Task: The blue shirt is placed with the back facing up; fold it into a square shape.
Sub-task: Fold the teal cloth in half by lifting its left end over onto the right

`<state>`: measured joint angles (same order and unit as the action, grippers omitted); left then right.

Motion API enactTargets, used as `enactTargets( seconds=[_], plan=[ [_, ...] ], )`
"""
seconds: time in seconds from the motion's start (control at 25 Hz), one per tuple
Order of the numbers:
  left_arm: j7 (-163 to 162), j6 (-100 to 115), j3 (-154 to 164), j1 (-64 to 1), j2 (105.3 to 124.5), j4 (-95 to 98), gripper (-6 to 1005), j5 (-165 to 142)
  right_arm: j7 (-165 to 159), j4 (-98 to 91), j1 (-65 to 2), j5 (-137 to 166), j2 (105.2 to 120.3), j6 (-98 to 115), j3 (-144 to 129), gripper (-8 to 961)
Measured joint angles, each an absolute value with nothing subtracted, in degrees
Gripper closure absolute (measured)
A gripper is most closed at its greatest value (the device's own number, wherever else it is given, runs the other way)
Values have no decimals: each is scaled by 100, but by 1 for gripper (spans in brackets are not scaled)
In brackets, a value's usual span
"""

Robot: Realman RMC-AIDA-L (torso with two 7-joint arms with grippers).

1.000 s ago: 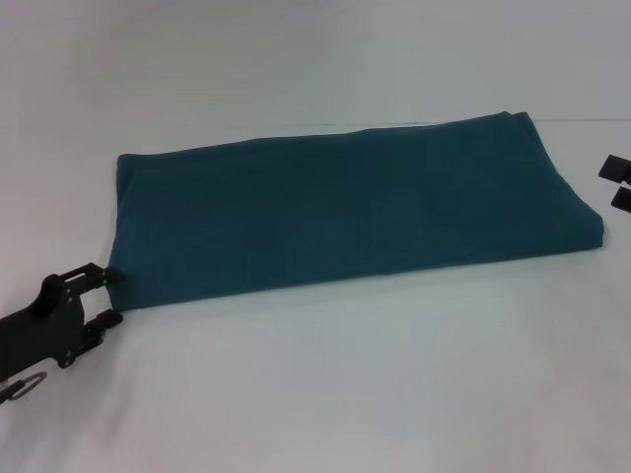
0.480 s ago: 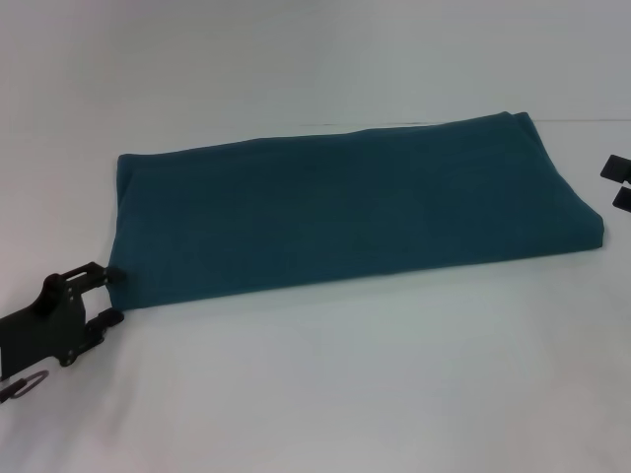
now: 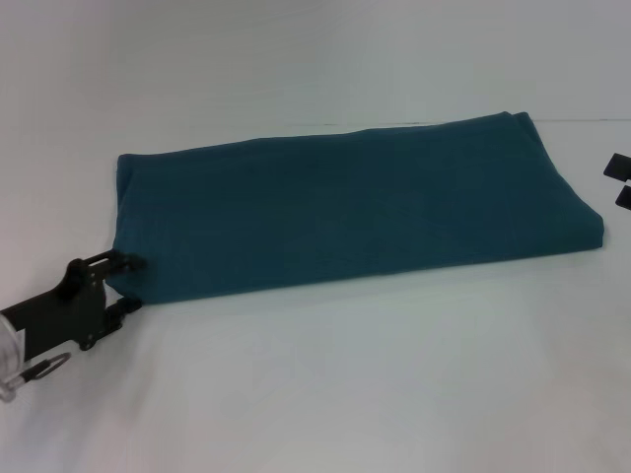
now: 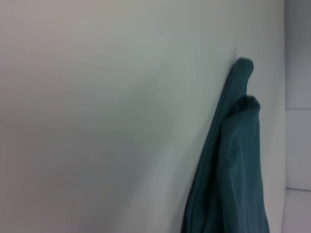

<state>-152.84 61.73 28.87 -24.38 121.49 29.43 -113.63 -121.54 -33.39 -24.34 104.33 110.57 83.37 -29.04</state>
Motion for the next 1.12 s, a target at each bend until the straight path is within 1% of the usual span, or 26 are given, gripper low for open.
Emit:
enactTargets(
  seconds=[0.44, 0.72, 0.96, 1.04, 1.12],
  plan=[
    [-15256, 5887, 3103, -2750, 12123, 2805, 359, -11385, -12130, -3340, -2389, 10439, 11057, 8343, -2895, 25],
    [-15111, 5888, 3102, -2884, 12155, 2780, 358, -11361, -12133, -3338, -2389, 10440, 11057, 8355, -2891, 25],
    [-14960, 5909, 3081, -2877, 12180, 2809, 377, -11307, -12145, -3331, -2377, 10438, 11057, 8380, -2888, 26],
    [-14936, 5915, 3065, -2873, 12178, 2795, 560, -11299, -12146, -3331, -2366, 10437, 11057, 8380, -2884, 26],
    [-14932, 5915, 3060, -2871, 12175, 2788, 638, -11296, -12147, -3331, -2356, 10435, 11057, 8379, -2882, 26]
  ],
)
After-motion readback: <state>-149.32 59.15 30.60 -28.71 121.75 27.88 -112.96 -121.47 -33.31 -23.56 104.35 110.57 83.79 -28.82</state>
